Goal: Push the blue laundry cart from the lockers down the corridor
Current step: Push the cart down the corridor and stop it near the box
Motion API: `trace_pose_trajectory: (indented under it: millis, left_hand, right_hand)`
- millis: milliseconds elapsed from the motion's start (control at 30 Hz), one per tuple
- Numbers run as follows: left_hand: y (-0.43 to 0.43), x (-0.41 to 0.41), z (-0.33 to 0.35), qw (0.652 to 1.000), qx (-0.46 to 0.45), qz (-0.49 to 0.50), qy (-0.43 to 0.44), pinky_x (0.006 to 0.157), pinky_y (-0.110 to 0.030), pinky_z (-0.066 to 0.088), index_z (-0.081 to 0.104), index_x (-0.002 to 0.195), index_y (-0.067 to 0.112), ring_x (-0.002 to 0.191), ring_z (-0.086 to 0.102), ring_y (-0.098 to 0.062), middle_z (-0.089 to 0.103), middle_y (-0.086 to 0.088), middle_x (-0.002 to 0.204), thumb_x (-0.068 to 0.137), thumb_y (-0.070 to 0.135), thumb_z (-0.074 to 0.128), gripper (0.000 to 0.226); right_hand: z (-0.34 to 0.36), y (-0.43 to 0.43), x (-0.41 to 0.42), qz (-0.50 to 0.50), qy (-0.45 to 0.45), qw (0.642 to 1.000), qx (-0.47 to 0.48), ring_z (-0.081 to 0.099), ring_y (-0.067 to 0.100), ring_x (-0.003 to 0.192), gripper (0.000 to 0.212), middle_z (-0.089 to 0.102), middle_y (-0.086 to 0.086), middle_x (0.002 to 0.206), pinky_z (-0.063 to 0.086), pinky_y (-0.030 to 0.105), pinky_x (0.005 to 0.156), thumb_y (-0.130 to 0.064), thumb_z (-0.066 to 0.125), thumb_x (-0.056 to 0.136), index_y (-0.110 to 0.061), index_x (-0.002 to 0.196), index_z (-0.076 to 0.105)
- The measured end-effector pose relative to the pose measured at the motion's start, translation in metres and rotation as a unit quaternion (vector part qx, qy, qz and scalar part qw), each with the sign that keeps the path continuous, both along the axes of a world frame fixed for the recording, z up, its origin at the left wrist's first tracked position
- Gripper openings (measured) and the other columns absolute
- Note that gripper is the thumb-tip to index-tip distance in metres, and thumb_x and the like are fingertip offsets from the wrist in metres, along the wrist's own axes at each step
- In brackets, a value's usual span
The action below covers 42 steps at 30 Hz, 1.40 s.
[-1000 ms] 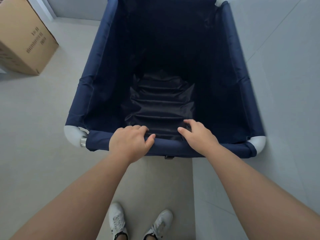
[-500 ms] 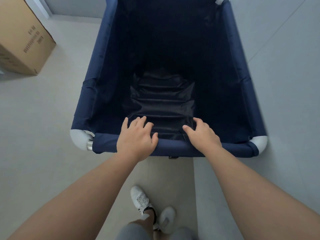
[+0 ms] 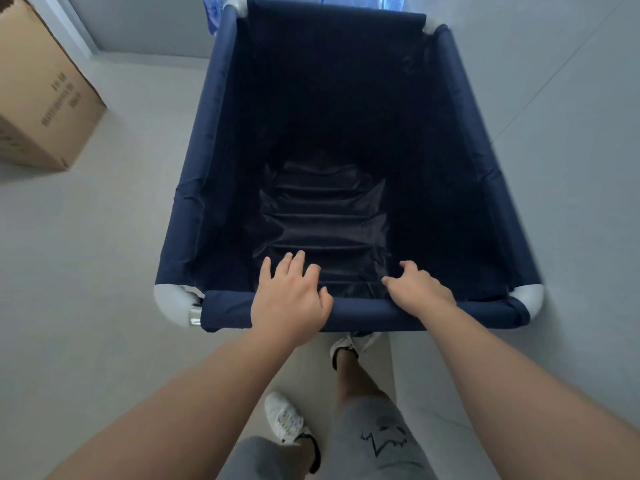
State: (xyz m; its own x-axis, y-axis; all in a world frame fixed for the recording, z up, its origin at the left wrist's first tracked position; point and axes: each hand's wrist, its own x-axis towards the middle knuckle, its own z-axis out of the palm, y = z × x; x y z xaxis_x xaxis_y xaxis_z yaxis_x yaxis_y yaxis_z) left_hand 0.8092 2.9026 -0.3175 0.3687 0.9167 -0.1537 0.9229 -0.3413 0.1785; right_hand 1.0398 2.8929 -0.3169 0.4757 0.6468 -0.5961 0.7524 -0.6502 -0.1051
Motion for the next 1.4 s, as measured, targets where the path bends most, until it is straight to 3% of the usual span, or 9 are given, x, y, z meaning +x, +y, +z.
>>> trace_pose_trajectory:
  millis: [567,1067,1400]
  left_hand:
    - [-0.012,-0.004,0.004,1.0,-0.026,-0.002,-0.013,0.121,-0.054,0.015,0.05,0.135,0.022,0.148,0.026,-0.026,0.034,-0.008,0.159,0.088,0.047,0.023,0.06]
    - [-0.014,-0.006,0.0,0.999,-0.035,-0.006,-0.023,0.121,-0.053,0.017,0.048,0.137,0.023,0.148,0.026,-0.024,0.033,-0.007,0.16,0.088,0.048,0.021,0.062]
    - [-0.017,-0.007,0.003,0.999,-0.023,-0.005,-0.025,0.117,-0.049,0.027,0.058,0.126,0.02,0.141,0.038,-0.023,0.048,-0.006,0.151,0.09,0.044,0.026,0.054]
  right_hand:
    - [0.01,-0.006,-0.01,0.046,0.014,0.989,-0.14,0.038,0.036,0.136,0.069,0.031,0.012,0.157,0.035,0.047,0.105,-0.056,0.037,0.098,-0.031,0.158,0.014]
    - [0.003,-0.012,-0.008,0.052,0.013,0.994,-0.095,0.043,0.035,0.133,0.067,0.035,0.009,0.156,0.038,0.047,0.1,-0.056,0.036,0.096,-0.034,0.157,0.016]
    - [0.0,-0.015,-0.008,0.058,-0.001,0.997,-0.053,0.052,0.033,0.123,0.061,0.042,0.007,0.151,0.037,0.042,0.081,-0.056,0.035,0.097,-0.033,0.153,0.027]
